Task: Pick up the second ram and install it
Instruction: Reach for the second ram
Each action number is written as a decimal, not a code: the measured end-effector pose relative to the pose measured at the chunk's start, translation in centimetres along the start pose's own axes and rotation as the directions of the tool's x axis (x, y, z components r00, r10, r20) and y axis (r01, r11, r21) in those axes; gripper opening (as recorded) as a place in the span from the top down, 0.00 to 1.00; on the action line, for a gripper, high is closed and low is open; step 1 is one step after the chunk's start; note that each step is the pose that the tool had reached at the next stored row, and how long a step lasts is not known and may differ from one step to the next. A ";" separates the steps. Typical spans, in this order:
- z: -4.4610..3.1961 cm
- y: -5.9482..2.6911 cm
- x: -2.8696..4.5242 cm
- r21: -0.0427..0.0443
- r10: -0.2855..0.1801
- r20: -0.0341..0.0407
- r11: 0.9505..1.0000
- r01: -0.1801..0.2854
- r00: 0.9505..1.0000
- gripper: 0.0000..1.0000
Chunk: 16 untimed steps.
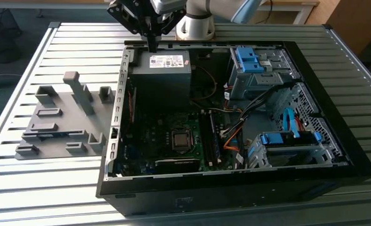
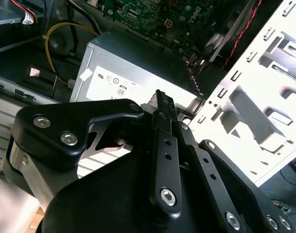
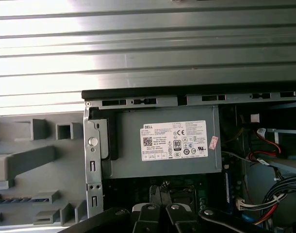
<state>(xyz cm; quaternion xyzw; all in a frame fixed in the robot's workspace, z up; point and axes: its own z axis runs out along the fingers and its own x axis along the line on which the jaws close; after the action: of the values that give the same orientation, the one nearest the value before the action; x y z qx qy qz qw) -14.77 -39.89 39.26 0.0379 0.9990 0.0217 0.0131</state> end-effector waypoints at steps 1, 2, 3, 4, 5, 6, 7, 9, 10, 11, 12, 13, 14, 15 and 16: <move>0.00 0.00 0.04 0.000 0.000 0.000 1.000 0.000 1.000 0.89; 0.00 -0.01 0.09 0.000 0.000 0.000 1.000 0.000 1.000 0.89; 0.00 -0.01 0.14 0.000 0.000 0.000 1.000 0.000 1.000 0.89; 0.00 -0.02 0.19 0.000 0.000 0.000 1.000 0.000 1.000 0.89; 0.00 -0.02 0.23 0.000 0.000 0.000 1.000 0.000 1.000 0.89; 0.00 -0.02 0.27 0.000 0.000 0.000 1.000 0.000 1.000 0.89; 0.00 -0.02 0.31 0.000 0.000 0.000 1.000 0.000 1.000 0.89; 0.01 -0.03 0.37 0.000 0.000 0.000 1.000 0.000 1.000 0.89; 0.01 -0.03 0.40 0.000 0.000 0.000 1.000 0.000 1.000 0.89; 0.01 -0.04 0.43 0.000 0.000 0.000 1.000 0.000 1.000 0.89; 0.01 -0.04 0.46 0.000 0.000 0.000 1.000 0.000 1.000 0.89; 0.01 -0.04 0.50 0.000 0.000 0.000 1.000 0.000 1.000 0.89; 0.02 -0.04 0.53 0.000 0.000 0.000 1.000 0.000 1.000 0.89; 0.02 -0.05 0.56 0.000 0.000 0.000 1.000 0.000 1.000 0.89; 0.02 -0.05 0.59 0.000 0.000 0.000 1.000 0.000 1.000 0.89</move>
<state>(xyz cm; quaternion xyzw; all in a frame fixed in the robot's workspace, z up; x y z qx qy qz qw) -15.36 -39.89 39.23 0.0379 0.9990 0.0217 0.0130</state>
